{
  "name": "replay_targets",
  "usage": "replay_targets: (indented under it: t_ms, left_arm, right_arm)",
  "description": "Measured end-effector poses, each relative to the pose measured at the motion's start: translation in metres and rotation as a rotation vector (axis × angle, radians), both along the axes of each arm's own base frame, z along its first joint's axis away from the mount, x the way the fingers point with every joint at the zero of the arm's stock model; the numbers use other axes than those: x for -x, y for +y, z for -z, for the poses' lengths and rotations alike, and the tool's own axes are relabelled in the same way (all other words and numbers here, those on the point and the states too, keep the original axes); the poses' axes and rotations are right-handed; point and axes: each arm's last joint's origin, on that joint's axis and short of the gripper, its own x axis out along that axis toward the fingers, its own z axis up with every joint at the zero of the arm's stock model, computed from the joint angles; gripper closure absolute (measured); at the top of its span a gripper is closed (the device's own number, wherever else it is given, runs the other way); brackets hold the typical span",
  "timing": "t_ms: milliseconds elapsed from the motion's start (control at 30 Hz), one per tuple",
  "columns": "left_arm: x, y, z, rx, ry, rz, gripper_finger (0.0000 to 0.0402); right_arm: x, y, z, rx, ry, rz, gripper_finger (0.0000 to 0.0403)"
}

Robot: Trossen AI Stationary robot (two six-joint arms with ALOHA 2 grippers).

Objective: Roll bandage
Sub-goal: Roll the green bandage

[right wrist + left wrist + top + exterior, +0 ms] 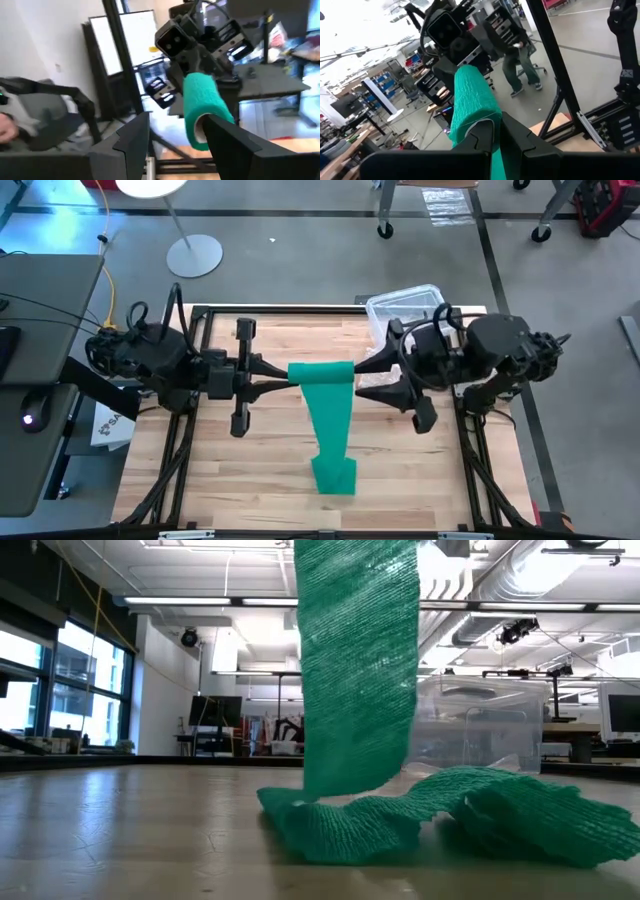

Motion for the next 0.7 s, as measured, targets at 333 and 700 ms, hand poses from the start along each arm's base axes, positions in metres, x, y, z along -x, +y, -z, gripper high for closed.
replay_targets:
  t_ms: [333, 700]
  left_arm:
    - [0.000, 0.001, 0.004, -0.040, 0.042, -0.031, 0.0392]
    - [0.000, 0.001, 0.009, -0.057, 0.085, -0.034, 0.0392]
  right_arm:
    - [-0.005, -0.013, 0.002, -0.169, 0.057, -0.003, 0.0220]
    - [-0.022, -0.019, 0.014, -0.202, 0.126, 0.016, 0.0228]
